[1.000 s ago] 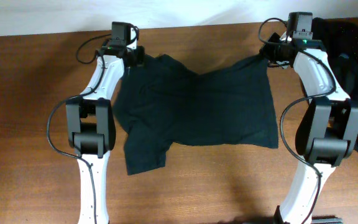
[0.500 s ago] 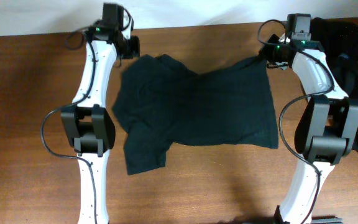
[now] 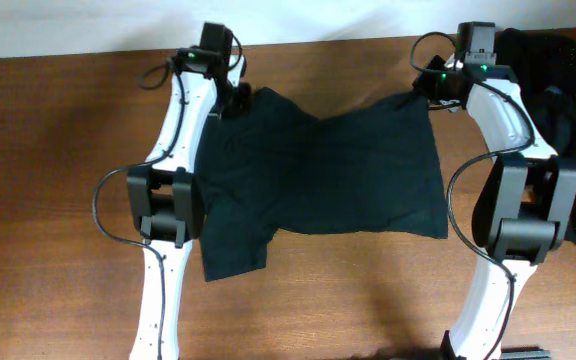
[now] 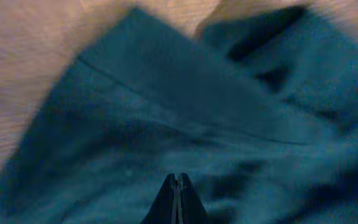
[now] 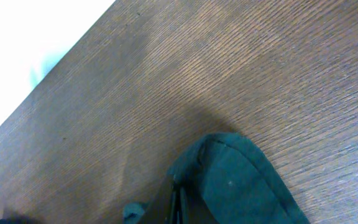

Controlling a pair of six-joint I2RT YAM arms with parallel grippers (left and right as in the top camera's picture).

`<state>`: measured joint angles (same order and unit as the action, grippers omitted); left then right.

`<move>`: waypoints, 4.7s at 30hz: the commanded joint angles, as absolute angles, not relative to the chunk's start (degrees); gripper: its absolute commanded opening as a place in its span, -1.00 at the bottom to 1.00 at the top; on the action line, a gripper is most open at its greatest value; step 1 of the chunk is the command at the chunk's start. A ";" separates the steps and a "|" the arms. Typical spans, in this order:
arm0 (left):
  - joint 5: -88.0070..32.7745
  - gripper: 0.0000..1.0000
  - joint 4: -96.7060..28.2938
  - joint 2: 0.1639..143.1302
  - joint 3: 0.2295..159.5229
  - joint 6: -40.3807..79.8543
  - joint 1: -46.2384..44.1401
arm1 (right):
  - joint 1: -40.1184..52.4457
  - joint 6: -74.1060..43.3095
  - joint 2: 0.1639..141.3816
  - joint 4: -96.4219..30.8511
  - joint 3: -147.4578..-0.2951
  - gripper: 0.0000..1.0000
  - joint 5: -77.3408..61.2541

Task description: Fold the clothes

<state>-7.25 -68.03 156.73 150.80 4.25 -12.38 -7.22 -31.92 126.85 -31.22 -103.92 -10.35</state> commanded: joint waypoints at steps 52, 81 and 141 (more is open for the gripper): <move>-15.16 -0.99 -67.29 160.05 162.32 4.16 -5.48 | -6.76 -34.61 129.80 -28.58 -103.39 -0.92 -6.85; -14.17 -0.99 -54.68 166.39 161.58 2.92 -8.14 | -6.44 -12.08 131.83 -26.68 -105.21 0.81 -15.97; -7.66 -0.99 -70.19 172.40 172.31 3.40 -12.64 | -2.52 -1.10 137.32 -39.00 -105.08 -0.92 -5.48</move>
